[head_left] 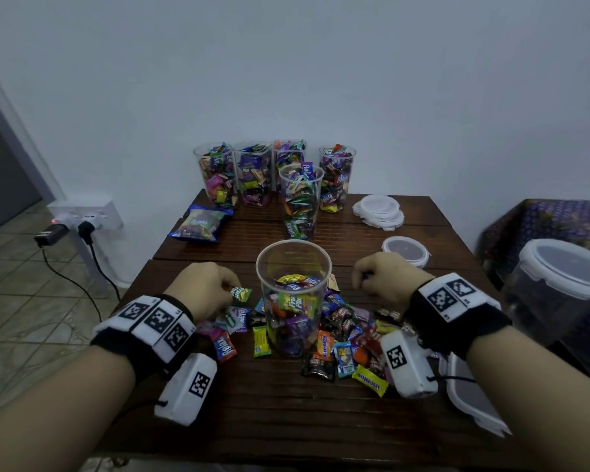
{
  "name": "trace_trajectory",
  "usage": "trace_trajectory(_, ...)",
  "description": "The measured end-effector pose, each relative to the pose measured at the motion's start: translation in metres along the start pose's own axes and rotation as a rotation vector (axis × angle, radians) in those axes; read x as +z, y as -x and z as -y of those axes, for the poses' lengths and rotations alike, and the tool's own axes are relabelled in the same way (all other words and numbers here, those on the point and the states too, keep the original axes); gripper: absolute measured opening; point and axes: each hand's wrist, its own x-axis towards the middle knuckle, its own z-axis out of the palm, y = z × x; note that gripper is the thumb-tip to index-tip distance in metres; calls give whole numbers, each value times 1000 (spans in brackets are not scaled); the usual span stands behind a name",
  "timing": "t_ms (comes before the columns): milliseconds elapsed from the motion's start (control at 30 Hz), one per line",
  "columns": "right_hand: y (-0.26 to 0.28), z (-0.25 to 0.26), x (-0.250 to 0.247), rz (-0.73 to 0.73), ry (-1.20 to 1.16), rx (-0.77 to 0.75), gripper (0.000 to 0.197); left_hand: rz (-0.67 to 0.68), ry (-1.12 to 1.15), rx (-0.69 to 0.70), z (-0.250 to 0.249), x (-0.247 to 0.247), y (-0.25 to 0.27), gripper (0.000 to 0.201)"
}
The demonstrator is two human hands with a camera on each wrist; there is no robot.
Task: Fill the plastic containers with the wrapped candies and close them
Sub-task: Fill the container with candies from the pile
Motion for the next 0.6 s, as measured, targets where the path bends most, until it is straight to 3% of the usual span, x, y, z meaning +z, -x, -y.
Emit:
trace_trajectory(300,21,65,-46,-296,-197,-314,17,-256,152,122,-14,-31,12,20)
trace_trajectory(600,13,94,-20,-257,-21,-513,16,-354,233,210,-25,-47,20,17)
